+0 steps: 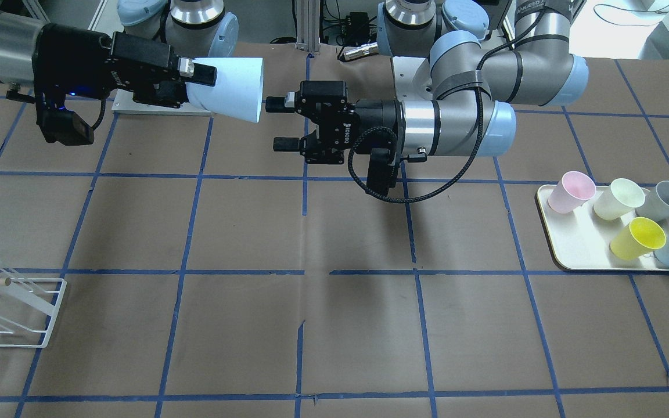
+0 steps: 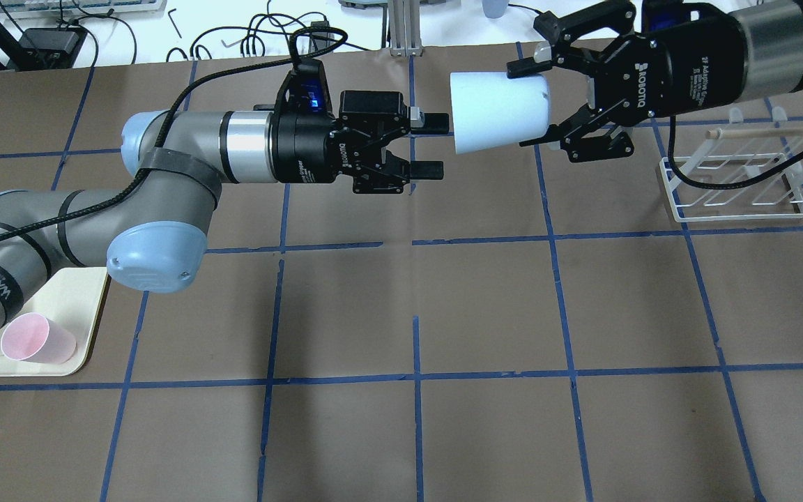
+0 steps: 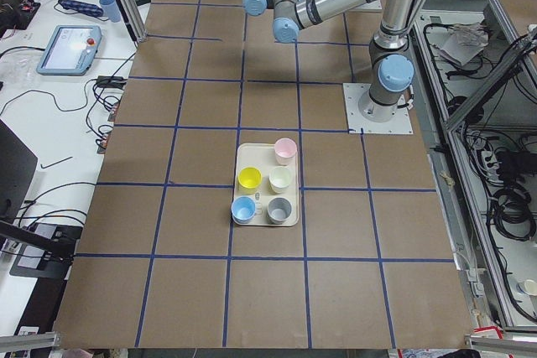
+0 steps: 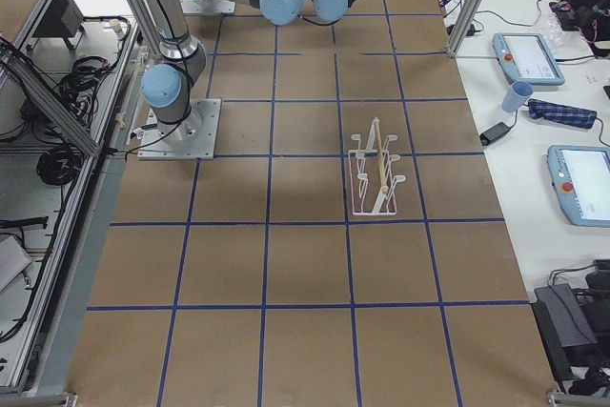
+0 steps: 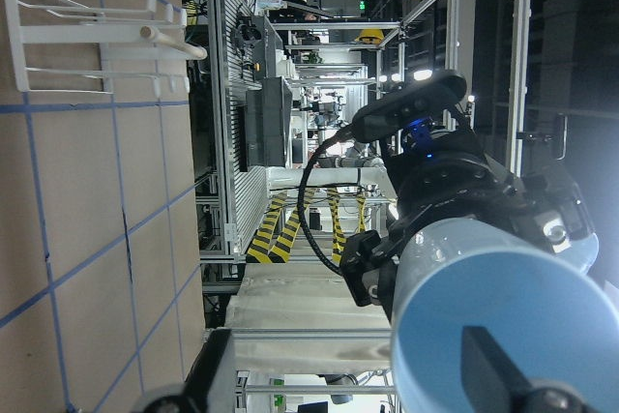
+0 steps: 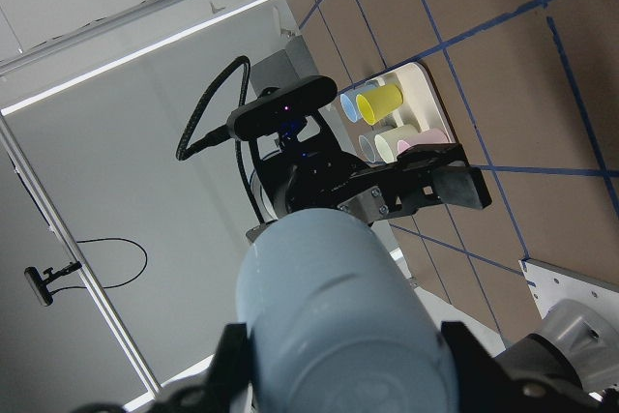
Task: Transfer IKEA cup to right arm and place on rack
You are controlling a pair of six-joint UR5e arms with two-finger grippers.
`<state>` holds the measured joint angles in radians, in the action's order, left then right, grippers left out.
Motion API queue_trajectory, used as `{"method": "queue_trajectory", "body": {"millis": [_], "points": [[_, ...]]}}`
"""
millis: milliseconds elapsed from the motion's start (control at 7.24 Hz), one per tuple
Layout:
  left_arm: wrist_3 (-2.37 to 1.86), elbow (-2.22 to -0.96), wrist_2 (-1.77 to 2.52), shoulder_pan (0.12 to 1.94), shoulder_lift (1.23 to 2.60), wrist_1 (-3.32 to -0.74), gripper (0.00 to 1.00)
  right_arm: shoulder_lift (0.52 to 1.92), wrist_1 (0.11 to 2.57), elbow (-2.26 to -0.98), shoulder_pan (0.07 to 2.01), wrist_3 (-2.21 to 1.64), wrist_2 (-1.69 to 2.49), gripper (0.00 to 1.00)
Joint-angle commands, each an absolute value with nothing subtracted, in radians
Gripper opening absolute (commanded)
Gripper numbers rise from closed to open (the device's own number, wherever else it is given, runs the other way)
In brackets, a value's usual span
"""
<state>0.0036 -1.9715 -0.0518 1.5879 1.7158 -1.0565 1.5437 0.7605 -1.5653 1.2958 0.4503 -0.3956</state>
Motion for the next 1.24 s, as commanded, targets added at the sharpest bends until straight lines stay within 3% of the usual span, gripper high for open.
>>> {"method": "queue_trajectory", "body": {"millis": [0,414,691,1105], "points": [[-0.142,-1.976,-0.061,1.54,1.714,-0.971,0.88,1.542,0.919,-1.519,1.296,0.355,-0.571,0.3],[-0.13,-1.968,-0.246,1.425,1.715,-0.965,1.0,1.537,1.242,-1.519,1.296,0.265,-0.999,0.3],[-0.129,-1.953,-0.491,1.387,1.713,-0.969,1.0,1.494,1.47,-1.523,1.295,0.27,-1.211,0.3],[-0.127,-1.829,-1.063,1.394,1.689,-1.092,1.0,1.416,1.694,-1.523,1.185,0.313,-1.435,0.27]]}}
